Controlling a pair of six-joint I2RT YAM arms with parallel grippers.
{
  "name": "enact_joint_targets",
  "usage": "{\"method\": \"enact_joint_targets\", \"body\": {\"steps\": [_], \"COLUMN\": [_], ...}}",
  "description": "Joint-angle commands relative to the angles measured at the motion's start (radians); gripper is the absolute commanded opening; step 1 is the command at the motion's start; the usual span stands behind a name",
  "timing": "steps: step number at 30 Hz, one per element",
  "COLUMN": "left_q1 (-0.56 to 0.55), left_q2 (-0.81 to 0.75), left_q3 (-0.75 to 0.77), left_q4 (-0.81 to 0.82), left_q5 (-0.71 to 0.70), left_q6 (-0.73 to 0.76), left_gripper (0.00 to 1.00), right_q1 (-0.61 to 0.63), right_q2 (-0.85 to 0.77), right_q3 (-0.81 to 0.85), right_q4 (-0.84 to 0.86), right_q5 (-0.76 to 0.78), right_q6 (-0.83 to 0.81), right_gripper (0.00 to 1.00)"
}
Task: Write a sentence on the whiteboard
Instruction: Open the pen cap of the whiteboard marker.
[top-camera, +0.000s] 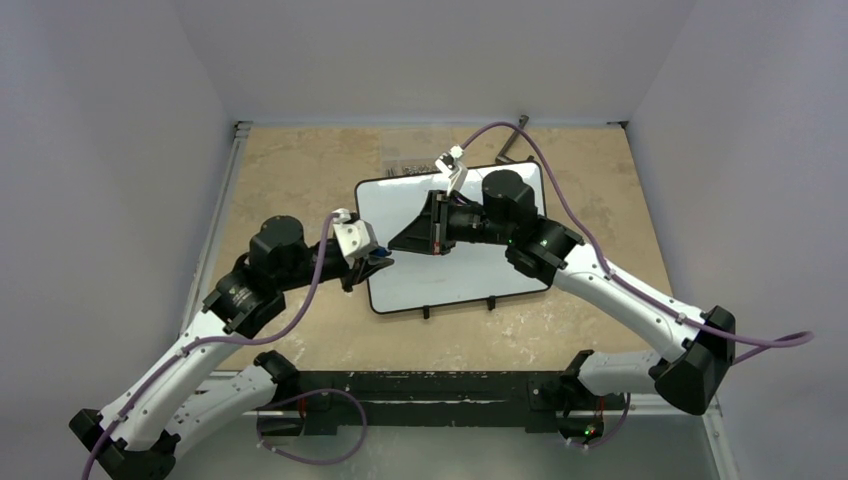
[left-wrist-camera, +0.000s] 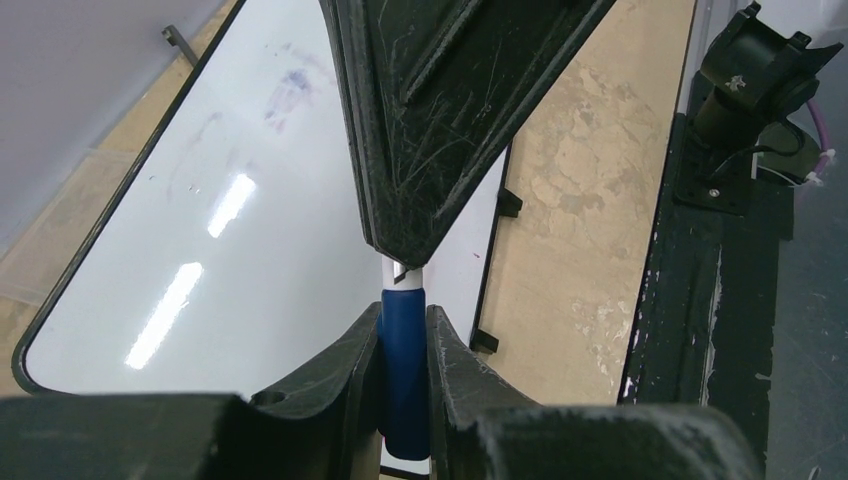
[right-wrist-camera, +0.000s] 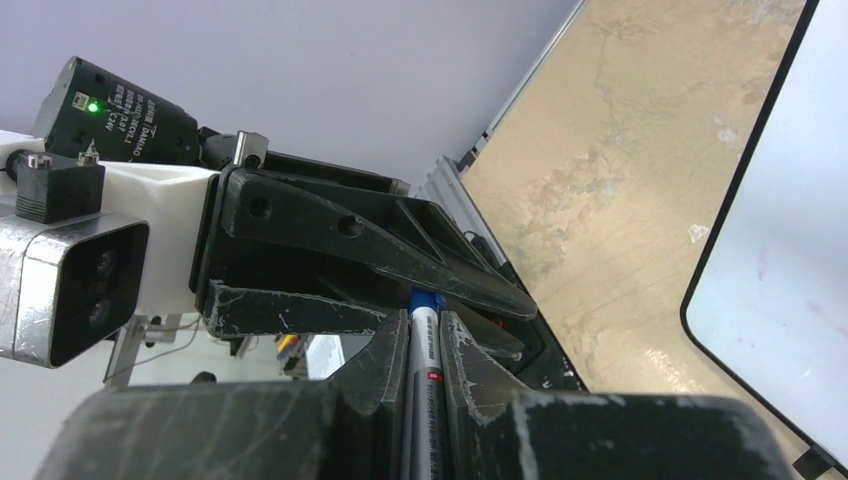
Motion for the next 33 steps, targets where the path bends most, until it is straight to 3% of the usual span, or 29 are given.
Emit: {"method": "enact_joint_targets", "body": {"steps": [1, 4, 7, 9, 14, 17, 24, 29, 31, 33], "left_q1": [-0.007, -0.008, -0.008, -0.007, -0.007, -0.007, -0.008, -0.007, -0.007, -0.007], "left_q2": [-0.012, -0.012, -0.014, -0.016, -0.003, 0.005, -0.003, -0.002, -0.003, 0.001], "left_q3": [-0.002, -0.001, -0.002, -0.004, 0.005, 0.014, 0.006, 0.006, 0.006, 0.009], "left_q4": [0.105, 0.095, 0.091, 0.095, 0.097, 0.082, 0.063, 0.053, 0.053, 0.049], "left_q5": [0.059, 0.059, 0.050, 0.049, 0.064, 0.066, 0.060, 0.050, 0.048, 0.047], "left_q6": [-0.007, -0.007, -0.010, -0.011, -0.015, -0.011, -0.004, -0.010, -0.015, -0.018], "left_gripper": [0.00, 0.00, 0.22, 0.27, 0.21, 0.00, 0.00, 0.21, 0.18, 0.09], "right_q1": [0.018, 0.021, 0.023, 0.023, 0.023, 0.023, 0.023, 0.023, 0.023, 0.023], "right_q2": [0.023, 0.022, 0.010, 0.007, 0.003, -0.003, -0.028, -0.040, -0.040, -0.042], "right_q3": [0.006, 0.009, 0.009, 0.010, 0.010, 0.009, 0.013, 0.026, 0.027, 0.027], "right_q4": [0.036, 0.025, 0.023, 0.019, 0.012, 0.011, -0.011, -0.029, -0.032, -0.031], "right_q5": [0.005, 0.010, 0.020, 0.022, 0.020, 0.024, 0.065, 0.082, 0.082, 0.082], "right_q6": [0.001, -0.005, -0.010, -0.013, -0.015, -0.016, -0.026, -0.028, -0.032, -0.032], "right_gripper": [0.00, 0.00, 0.00, 0.00, 0.00, 0.00, 0.00, 0.00, 0.00, 0.00]}}
